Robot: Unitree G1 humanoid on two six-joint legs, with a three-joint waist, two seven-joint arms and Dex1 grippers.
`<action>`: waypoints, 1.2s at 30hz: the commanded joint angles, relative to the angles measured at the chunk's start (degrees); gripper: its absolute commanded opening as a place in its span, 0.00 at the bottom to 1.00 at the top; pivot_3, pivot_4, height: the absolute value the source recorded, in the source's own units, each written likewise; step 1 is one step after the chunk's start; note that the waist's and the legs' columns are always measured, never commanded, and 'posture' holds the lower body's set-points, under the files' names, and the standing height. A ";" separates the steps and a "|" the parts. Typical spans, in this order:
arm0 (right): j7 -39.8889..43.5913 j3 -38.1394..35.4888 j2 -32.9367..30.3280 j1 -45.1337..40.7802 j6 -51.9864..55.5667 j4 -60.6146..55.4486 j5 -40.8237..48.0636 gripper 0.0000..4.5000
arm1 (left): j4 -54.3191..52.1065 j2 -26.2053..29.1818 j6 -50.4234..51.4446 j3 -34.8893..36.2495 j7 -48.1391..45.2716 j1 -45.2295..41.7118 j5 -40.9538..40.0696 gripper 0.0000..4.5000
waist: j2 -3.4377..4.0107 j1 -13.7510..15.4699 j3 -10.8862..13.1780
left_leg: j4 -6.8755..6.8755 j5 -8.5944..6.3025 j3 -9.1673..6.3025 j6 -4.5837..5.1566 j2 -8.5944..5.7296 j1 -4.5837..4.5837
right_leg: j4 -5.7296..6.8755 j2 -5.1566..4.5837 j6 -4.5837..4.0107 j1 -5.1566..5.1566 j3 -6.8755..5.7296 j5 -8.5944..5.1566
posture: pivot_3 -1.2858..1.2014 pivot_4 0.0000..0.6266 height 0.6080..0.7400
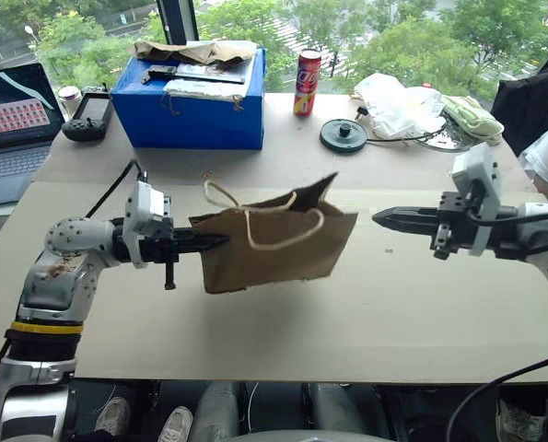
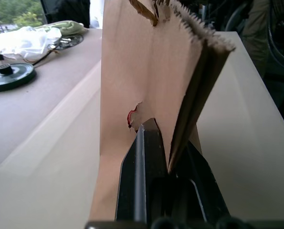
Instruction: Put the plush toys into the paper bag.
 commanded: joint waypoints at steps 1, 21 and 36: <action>3.17 1.22 -1.71 0.68 -3.48 0.18 -0.36 0.00 | 2.69 -0.79 -4.72 -1.67 -4.09 -1.27 1.89 0.00 | -0.01 0.05 0.00 | 0.00 0.00 0.00 0.00 0.00 -0.01 | 0.00 0.01 0.00 -0.01 0.00 0.00 | 0.52 0.24 0.99; 5.75 2.62 -2.88 1.39 -3.82 -1.59 1.55 0.00 | 6.89 -1.75 -8.63 -3.42 -4.86 -2.67 6.58 0.40 | -0.01 0.66 0.00 | 0.09 -0.01 -0.02 0.02 0.02 -0.05 | 0.06 0.01 0.00 -0.02 0.01 0.00 | 0.52 0.24 0.99; 6.06 0.39 -3.53 -0.02 -3.92 -2.89 3.52 0.00 | -3.47 15.52 26.21 8.83 -3.04 -8.81 -12.39 0.80 | 0.00 0.50 0.02 | 0.09 -0.01 -0.05 0.02 0.05 -0.01 | 0.12 0.05 0.04 -0.03 0.01 -0.02 | 0.52 0.24 0.99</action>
